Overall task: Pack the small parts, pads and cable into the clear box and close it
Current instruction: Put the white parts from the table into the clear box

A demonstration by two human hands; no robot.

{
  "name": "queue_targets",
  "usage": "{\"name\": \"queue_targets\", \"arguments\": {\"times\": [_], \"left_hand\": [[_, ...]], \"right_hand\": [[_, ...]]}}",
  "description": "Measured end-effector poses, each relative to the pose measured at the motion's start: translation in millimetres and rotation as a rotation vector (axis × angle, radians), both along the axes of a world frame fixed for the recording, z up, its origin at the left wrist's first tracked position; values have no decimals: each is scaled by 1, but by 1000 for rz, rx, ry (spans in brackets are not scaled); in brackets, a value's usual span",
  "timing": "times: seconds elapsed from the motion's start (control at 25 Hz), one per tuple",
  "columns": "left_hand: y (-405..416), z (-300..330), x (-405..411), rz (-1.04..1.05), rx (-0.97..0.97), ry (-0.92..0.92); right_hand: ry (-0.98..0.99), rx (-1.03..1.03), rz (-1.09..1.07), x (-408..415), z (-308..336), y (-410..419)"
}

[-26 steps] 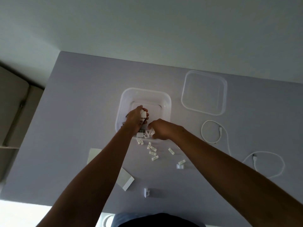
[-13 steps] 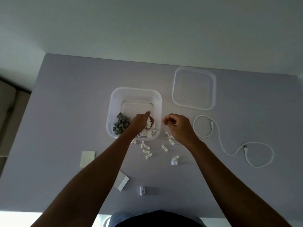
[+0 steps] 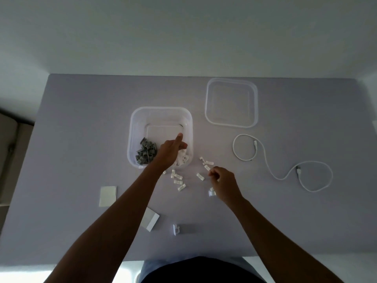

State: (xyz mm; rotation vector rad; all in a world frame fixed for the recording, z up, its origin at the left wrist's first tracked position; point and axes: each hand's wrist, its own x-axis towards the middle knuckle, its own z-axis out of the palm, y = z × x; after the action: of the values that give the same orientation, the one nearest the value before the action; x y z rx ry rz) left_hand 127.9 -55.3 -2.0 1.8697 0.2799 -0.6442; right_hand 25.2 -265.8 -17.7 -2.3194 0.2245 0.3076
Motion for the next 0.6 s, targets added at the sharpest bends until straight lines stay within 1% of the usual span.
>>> {"name": "queue_targets", "arguments": {"times": [0.12, 0.16, 0.28, 0.36, 0.44, 0.48, 0.52, 0.6], "left_hand": [[-4, 13, -14, -6, 87, -172], [-7, 20, -22, 0, 112, -256], [-10, 35, -48, 38, 173, -588], [-10, 40, -65, 12, 190, -710], [-8, 40, -84, -74, 234, -700], [-8, 37, -94, -142, 282, -639], [-6, 31, -105, -228, 349, -544], [-3, 17, -126, -394, 511, -298]], "right_hand": [[63, -57, 118, -29, -10, -2], [61, -88, 149, -38, -14, -3], [39, -144, 190, -58, -22, -1], [33, -163, 184, -63, -25, 2], [16, -184, 173, -65, -27, 5], [-1, -194, 168, -66, -28, 6], [-18, -197, 161, -68, -29, 8], [-46, -190, 149, -69, -29, 8]]}}
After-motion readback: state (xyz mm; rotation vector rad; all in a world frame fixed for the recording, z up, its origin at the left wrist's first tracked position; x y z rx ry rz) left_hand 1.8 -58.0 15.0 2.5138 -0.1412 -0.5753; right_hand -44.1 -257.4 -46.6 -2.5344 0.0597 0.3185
